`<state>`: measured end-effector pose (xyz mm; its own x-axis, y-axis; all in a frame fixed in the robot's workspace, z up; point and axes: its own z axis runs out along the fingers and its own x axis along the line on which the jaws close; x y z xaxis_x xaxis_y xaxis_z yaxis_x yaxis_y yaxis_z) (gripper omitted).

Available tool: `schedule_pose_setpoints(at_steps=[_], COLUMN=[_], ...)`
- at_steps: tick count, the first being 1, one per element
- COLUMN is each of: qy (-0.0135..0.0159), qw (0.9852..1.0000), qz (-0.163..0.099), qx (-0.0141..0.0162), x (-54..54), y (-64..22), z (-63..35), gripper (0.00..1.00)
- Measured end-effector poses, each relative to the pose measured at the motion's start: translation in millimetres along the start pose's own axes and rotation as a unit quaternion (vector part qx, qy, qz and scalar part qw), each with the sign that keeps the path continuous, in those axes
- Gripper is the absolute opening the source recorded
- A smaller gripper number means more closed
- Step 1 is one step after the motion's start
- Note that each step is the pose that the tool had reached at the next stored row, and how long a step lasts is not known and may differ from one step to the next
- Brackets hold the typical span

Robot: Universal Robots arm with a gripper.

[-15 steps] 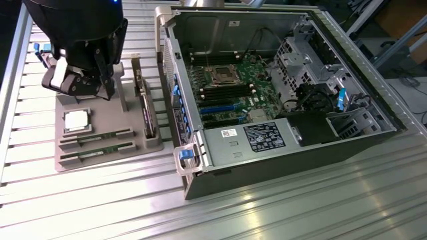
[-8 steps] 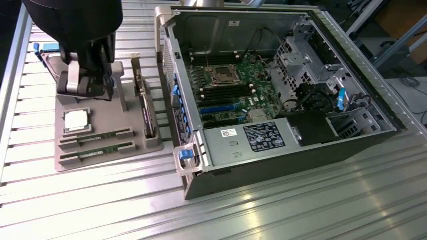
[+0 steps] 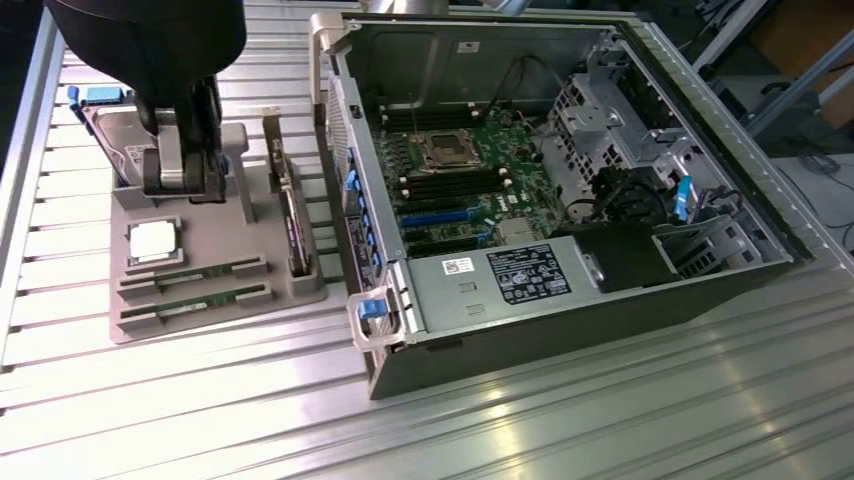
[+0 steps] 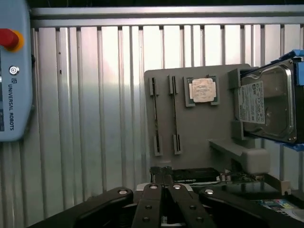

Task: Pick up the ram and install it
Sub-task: 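Pick up the ram and move it above insertion slot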

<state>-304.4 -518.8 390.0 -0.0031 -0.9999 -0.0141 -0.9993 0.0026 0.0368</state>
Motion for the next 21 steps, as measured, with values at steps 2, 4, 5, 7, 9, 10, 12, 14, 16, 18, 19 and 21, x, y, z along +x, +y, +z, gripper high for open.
schedule_pose_setpoints(at_steps=[2,4,5,7,9,10,12,14,16,18,19,21], qy=[0.0014,0.0016,0.0016,0.0016,0.0016,0.0016,0.0016,0.0016,0.0014,0.0004,0.0003,-0.0002], qw=[0.9993,0.9991,0.9991,0.9991,0.9991,0.9991,0.9991,0.9991,0.9991,0.9991,0.9991,0.9991], qz=[-0.039,-0.042,-0.042,-0.042,-0.042,-0.042,-0.042,-0.042,-0.042,-0.042,-0.042,-0.042], qx=[-0.0005,-0.0006,-0.0006,-0.0006,-0.0006,-0.0006,-0.0006,-0.0006,-0.0006,-0.0005,-0.0005,-0.0005], x=[0.0,0.0,0.0,0.0,0.0,0.0,0.0,0.0,0.1,0.2,0.3,0.3], y=[0.0,0.0,0.0,0.0,0.0,0.0,0.0,0.1,4.2,10.9,11.9,14.2], z=[0.4,0.3,0.4,0.4,0.4,0.4,0.4,0.4,6.5,14.9,17.9,24.2], gripper=[0.1,0.1,0.1,0.1,0.11,0.16,0.3,0.3,0.3,0.3,0.3,0.3])
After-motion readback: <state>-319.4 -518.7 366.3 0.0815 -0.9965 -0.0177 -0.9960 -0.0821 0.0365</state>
